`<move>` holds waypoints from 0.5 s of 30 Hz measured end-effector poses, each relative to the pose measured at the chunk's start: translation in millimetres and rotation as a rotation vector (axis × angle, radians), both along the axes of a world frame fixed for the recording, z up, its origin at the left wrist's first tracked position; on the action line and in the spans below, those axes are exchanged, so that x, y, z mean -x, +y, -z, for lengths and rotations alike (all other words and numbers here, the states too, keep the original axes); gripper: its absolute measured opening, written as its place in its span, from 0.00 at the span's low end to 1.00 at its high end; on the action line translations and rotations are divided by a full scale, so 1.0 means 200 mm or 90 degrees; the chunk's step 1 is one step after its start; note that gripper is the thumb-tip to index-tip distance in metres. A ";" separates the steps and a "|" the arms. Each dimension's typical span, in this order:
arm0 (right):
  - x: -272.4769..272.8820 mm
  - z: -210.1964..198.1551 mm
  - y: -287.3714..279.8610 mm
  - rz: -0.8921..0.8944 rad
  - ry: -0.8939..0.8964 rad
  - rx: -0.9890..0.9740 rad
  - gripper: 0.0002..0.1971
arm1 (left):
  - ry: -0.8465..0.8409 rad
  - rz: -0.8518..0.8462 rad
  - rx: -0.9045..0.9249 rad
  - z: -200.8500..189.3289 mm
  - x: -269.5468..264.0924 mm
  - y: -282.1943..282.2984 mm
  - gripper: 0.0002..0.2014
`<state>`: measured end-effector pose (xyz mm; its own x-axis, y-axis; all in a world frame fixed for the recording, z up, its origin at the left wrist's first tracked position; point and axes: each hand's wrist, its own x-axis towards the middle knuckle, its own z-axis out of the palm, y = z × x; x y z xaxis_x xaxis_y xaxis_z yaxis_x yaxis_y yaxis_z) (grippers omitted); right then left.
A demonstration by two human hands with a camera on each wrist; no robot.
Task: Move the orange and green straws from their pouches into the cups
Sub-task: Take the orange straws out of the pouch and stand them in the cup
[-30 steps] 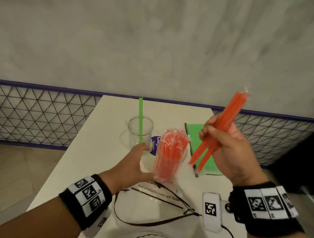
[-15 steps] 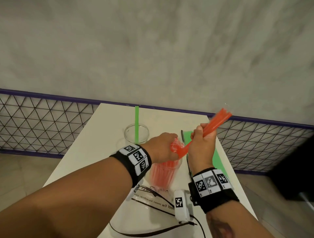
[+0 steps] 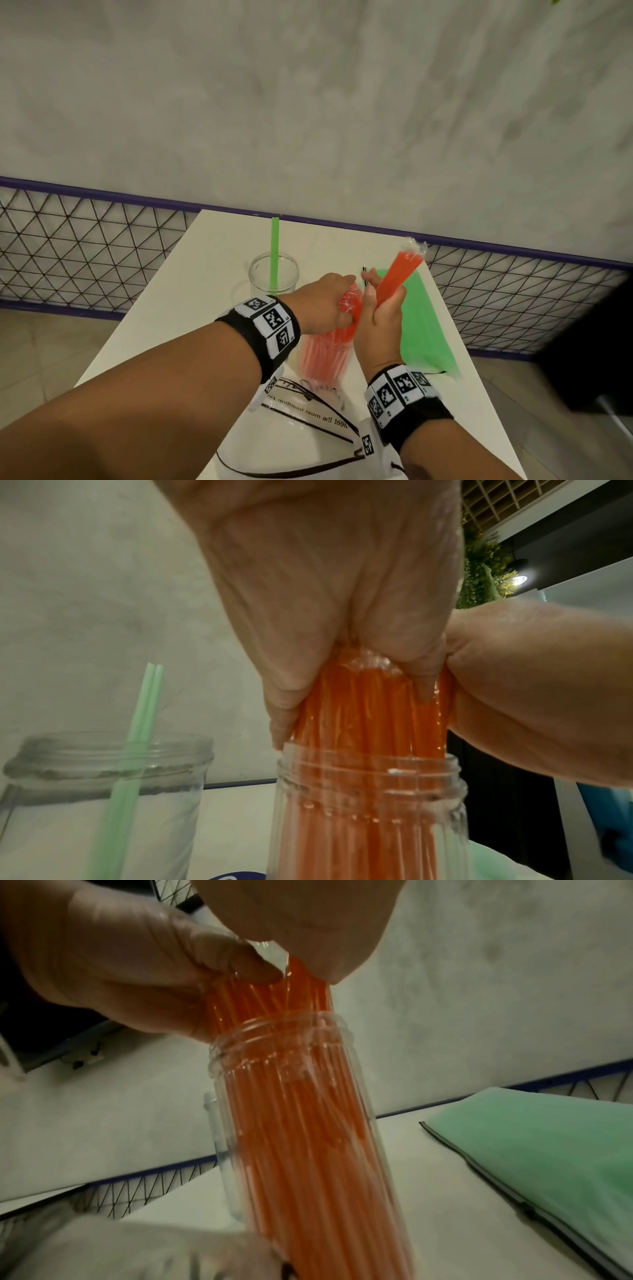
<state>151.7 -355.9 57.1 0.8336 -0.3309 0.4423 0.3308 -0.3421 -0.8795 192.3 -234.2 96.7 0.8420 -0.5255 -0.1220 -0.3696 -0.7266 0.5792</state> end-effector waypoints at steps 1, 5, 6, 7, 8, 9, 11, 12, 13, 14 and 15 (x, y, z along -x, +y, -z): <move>0.01 0.02 0.00 -0.022 0.016 0.028 0.09 | 0.006 -0.002 0.029 0.00 0.00 -0.01 0.25; 0.02 0.08 -0.03 -0.055 0.099 0.133 0.21 | 0.031 0.029 0.048 -0.02 0.00 -0.01 0.25; 0.02 0.08 -0.03 -0.063 0.116 0.153 0.23 | 0.029 0.045 0.045 -0.03 -0.01 -0.01 0.26; 0.02 0.08 -0.04 -0.077 0.126 0.168 0.25 | 0.026 0.055 0.036 -0.03 -0.01 -0.01 0.26; 0.02 0.07 -0.05 -0.094 0.129 0.177 0.25 | 0.014 0.061 0.037 -0.02 -0.01 -0.01 0.25; 0.03 0.04 -0.06 -0.114 0.124 0.183 0.26 | 0.003 0.055 0.036 -0.01 -0.01 0.00 0.24; 0.04 -0.03 -0.07 -0.140 0.119 0.169 0.28 | -0.010 0.028 0.045 0.02 -0.01 0.00 0.22; 0.05 -0.08 -0.07 -0.145 0.121 0.138 0.29 | -0.023 0.016 0.050 0.04 -0.01 0.00 0.21; 0.06 -0.14 -0.07 -0.148 0.111 0.103 0.33 | -0.031 0.010 0.047 0.05 -0.01 -0.01 0.19; 0.06 -0.19 -0.07 -0.141 0.081 0.075 0.38 | -0.032 0.004 0.040 0.06 -0.01 -0.01 0.18; 0.05 -0.26 -0.07 -0.132 0.033 0.056 0.42 | -0.023 -0.005 0.033 0.06 -0.01 -0.01 0.19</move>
